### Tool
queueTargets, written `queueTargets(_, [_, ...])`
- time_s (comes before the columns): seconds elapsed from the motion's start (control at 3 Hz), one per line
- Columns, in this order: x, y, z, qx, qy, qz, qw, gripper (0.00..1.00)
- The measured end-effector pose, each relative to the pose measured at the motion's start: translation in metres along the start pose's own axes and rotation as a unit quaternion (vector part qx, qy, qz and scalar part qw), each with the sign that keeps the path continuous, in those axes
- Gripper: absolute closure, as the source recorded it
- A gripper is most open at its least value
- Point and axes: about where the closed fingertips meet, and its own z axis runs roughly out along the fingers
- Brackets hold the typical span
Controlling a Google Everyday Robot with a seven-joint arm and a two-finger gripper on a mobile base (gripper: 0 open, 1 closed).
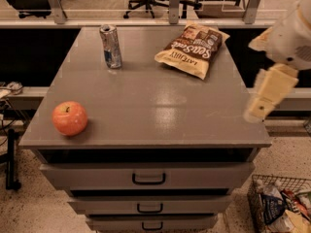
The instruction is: Knock redbull can over
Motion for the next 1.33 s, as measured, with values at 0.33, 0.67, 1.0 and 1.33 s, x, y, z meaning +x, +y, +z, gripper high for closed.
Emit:
queueTargets(0.33, [-0.037, -0.031, 0.038, 0.003, -0.062, 0.007, 0.9981, 0.00])
queueTargets(0.67, [-0.099, -0.057, 0.076, 0.005, -0.140, 0.006, 0.9901, 0.00])
queueTargets(1.0, [-0.099, -0.057, 0.076, 0.005, -0.140, 0.006, 0.9901, 0.00])
queueTargets(1.33, [-0.107, -0.057, 0.079, 0.000, -0.166, 0.014, 0.9860, 0.00])
